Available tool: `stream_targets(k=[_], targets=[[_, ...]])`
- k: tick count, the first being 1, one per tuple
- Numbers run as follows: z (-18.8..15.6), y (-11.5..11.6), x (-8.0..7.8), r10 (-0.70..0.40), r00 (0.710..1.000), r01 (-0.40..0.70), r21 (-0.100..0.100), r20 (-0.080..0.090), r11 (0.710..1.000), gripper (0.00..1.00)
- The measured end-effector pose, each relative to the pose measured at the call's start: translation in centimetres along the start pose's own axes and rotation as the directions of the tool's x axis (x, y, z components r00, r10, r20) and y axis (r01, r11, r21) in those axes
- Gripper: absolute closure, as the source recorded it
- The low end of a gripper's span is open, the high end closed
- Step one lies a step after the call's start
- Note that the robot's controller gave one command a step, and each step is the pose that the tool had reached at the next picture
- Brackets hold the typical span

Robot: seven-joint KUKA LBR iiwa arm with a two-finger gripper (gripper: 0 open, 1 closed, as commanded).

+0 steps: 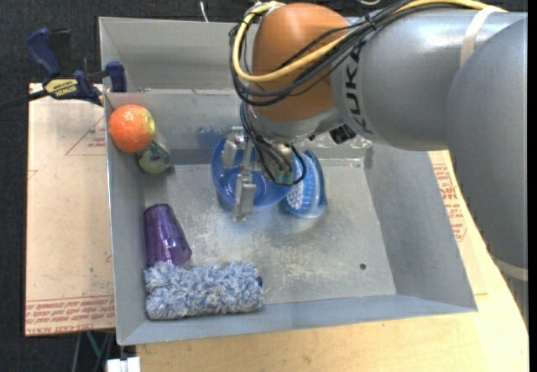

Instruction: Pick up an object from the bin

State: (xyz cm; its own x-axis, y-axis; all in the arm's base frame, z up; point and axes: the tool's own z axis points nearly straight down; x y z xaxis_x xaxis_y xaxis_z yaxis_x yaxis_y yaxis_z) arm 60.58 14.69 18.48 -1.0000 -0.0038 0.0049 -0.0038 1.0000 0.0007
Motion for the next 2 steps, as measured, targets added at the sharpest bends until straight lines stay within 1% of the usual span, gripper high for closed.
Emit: stream_targets(k=[1, 2], targets=[[-0.5, -0.1, -0.1, 0.004, 1.000, -0.004, -0.001, 0.006, 1.000, 0.00], [10.6, -4.8, -3.4, 0.109, 0.994, -0.109, -0.003, 0.006, 0.994, 0.00]])
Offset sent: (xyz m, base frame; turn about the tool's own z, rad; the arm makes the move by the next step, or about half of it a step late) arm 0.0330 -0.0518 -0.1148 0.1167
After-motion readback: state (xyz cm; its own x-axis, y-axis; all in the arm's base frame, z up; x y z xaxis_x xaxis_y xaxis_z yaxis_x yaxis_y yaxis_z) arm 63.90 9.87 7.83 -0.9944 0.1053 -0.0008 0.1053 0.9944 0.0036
